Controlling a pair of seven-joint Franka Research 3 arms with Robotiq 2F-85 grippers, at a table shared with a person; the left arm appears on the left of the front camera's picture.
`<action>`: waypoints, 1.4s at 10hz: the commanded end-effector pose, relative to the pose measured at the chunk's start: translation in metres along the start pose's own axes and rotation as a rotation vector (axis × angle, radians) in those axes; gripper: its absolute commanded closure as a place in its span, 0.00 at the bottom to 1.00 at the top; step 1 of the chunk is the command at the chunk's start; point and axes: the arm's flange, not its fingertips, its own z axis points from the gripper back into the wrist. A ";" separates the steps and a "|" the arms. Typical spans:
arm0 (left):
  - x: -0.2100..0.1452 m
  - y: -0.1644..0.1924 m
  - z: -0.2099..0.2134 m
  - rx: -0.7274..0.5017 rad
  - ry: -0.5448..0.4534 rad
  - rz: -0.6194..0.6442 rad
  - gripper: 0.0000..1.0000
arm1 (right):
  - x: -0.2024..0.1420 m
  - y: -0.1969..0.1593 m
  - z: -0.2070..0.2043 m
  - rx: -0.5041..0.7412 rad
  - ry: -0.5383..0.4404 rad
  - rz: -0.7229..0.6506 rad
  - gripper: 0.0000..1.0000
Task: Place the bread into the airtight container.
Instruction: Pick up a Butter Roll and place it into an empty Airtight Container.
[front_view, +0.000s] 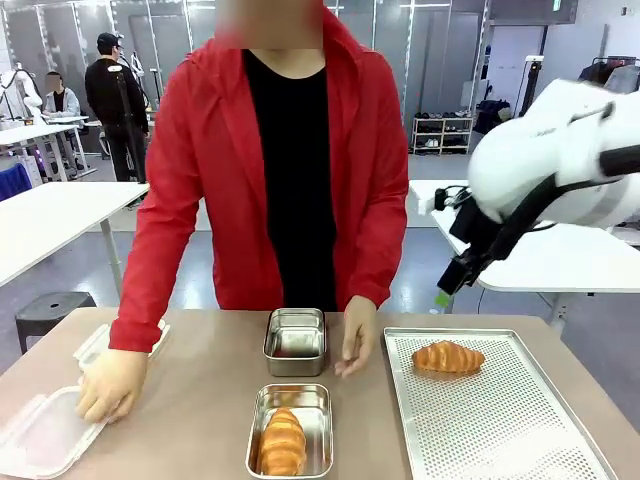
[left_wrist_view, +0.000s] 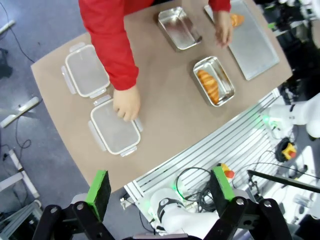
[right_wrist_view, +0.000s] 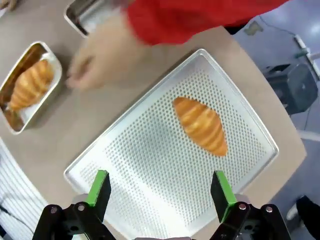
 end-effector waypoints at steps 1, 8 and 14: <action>-0.001 -0.001 0.001 -0.001 0.001 -0.010 0.00 | -0.017 0.010 0.027 -0.003 -0.113 0.039 0.00; -0.001 -0.001 0.001 -0.001 0.001 -0.010 0.00 | -0.283 -0.034 0.204 -0.040 -0.514 -0.250 0.00; -0.001 -0.001 0.001 -0.001 0.001 -0.010 0.00 | -0.300 -0.037 0.218 -0.041 -0.537 -0.280 0.00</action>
